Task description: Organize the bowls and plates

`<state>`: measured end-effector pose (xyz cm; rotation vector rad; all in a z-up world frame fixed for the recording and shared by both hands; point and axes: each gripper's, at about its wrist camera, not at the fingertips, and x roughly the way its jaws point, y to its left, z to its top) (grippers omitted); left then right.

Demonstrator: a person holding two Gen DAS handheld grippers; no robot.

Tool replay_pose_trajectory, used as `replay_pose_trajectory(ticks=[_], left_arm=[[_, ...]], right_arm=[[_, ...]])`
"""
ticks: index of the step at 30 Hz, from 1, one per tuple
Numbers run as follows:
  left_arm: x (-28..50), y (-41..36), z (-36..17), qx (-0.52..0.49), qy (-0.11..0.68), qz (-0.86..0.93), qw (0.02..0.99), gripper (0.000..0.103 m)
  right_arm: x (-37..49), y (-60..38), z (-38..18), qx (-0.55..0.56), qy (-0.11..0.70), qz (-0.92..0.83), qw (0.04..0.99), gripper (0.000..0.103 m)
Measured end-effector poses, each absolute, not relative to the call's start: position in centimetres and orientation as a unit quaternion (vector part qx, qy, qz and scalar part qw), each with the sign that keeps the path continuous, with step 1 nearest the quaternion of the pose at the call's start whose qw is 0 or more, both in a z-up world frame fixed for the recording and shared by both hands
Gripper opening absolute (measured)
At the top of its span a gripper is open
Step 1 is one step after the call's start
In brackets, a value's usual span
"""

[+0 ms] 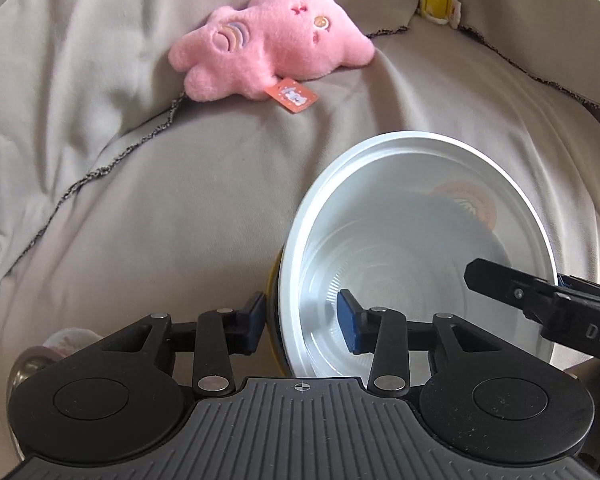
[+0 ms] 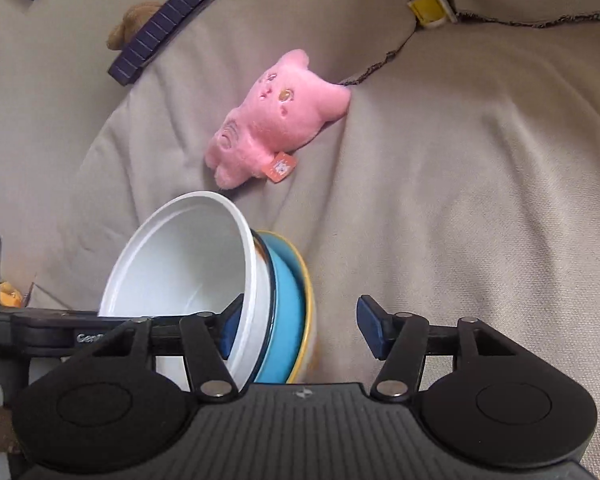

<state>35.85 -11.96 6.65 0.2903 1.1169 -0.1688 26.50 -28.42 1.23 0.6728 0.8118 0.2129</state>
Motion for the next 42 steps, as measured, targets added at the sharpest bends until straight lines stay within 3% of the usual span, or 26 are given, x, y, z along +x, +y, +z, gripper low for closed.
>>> replay_pose_trajectory(ticks=[4, 9, 14, 24, 28, 42], left_arm=[[35.9, -12.5, 6.3, 0.157, 0.527, -0.072, 0.832, 0.042], [35.9, -13.1, 6.2, 0.164, 0.524, -0.073, 0.833, 0.043], [35.8, -14.0, 6.0, 0.181, 0.522, -0.076, 0.83, 0.05], [36.3, -14.0, 6.1, 0.168, 0.528, -0.08, 0.828, 0.055], [36.9, -13.7, 5.4, 0.144, 0.557, -0.089, 0.813, 0.067], [38.3, -13.2, 5.0, 0.117, 0.606, -0.099, 0.78, 0.07]], right_arm=[[28.5, -27.8, 0.2, 0.342, 0.414, 0.121, 0.835, 0.044], [28.1, -26.9, -0.2, 0.315, 0.406, 0.14, 0.846, 0.042], [28.1, -27.0, -0.7, 0.323, 0.408, 0.156, 0.84, 0.036], [27.9, -27.8, -1.4, 0.342, 0.412, 0.168, 0.827, 0.036], [27.9, -28.0, -1.5, 0.35, 0.414, 0.174, 0.822, 0.036], [27.9, -27.7, -1.9, 0.355, 0.42, 0.186, 0.814, 0.035]])
